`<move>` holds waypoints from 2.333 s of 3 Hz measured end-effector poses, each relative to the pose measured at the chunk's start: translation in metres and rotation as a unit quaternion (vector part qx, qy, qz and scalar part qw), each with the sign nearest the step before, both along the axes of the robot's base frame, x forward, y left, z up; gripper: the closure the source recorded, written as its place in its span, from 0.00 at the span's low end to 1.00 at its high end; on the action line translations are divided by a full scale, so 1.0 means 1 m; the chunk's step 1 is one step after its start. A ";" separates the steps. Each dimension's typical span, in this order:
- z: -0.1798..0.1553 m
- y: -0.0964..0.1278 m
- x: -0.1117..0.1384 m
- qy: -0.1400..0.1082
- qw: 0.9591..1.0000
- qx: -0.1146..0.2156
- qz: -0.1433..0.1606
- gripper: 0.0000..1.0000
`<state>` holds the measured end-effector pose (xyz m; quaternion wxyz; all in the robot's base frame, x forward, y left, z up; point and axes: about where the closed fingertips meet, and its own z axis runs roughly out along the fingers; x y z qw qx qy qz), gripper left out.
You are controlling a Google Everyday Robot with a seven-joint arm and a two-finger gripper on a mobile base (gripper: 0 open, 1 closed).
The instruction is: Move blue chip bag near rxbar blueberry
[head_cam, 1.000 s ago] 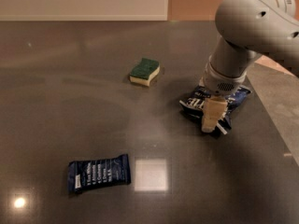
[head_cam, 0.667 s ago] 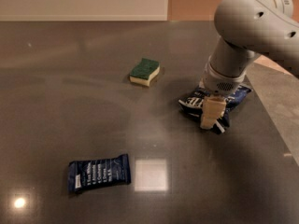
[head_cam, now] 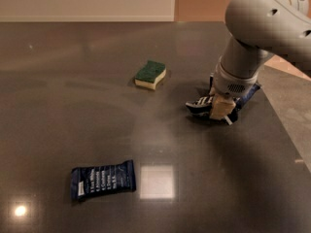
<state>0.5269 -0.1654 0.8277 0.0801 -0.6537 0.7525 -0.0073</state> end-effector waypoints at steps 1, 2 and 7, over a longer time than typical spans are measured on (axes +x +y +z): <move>0.030 0.017 -0.018 -0.009 0.999 0.039 0.033 1.00; 0.070 0.047 -0.050 -0.016 0.990 0.103 0.099 1.00; 0.080 0.163 -0.159 -0.032 0.910 0.224 0.347 1.00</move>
Offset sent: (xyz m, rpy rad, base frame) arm -0.0933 0.0815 0.1222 0.3729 -0.0433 0.3717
